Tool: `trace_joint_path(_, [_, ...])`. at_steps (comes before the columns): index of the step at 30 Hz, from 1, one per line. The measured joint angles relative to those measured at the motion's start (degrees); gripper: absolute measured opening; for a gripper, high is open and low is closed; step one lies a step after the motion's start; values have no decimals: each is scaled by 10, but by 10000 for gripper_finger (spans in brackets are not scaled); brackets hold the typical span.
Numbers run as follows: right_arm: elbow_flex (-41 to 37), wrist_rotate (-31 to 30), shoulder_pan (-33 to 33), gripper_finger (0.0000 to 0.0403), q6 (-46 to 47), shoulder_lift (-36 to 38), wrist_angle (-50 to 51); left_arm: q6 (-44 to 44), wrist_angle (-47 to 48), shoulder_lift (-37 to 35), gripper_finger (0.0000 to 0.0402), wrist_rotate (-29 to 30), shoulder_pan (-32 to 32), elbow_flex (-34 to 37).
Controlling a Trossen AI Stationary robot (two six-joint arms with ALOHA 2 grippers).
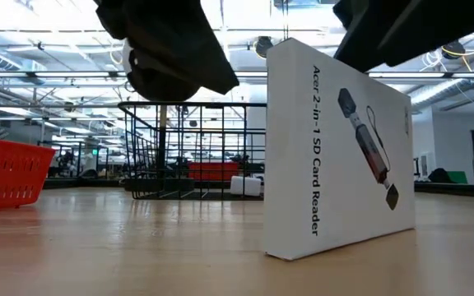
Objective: Pick and place items into bin
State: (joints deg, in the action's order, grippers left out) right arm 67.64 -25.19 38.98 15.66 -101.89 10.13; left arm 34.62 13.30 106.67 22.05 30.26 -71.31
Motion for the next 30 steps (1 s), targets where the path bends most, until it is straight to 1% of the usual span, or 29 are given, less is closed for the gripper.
trace_joint_path(4, [0, 48, -16, 210, -12, 0, 6, -4, 3, 0, 19, 3, 2, 0])
trace_joint_path(8, [0, 88, -34, 210, -2, 0, 26, -7, 3, 0, 32, 4, 2, 0])
trace_joint_path(10, [0, 102, -41, 206, 1, 0, 30, -11, 1, 0, 36, 4, 2, 0])
trace_joint_path(12, [0, 102, -44, 191, 2, 0, 30, -11, -1, 0, 36, 5, 2, 0])
trace_joint_path(15, [0, 104, -47, 145, 3, 0, 36, -11, -1, 0, 37, 5, 3, 0])
trace_joint_path(19, [0, 113, -47, 48, 17, 0, 62, -11, -1, 0, 37, 5, 3, 0])
trace_joint_path(20, [0, 118, -48, 31, 25, 1, 68, -11, -2, 0, 37, 5, 4, 0])
trace_joint_path(24, [1, 135, -48, 31, 86, 21, 107, -13, -6, 0, 37, 6, 4, 0])
trace_joint_path(30, [-1, 143, -34, 32, 268, 109, 202, -27, -24, 0, 37, 6, 4, 0])
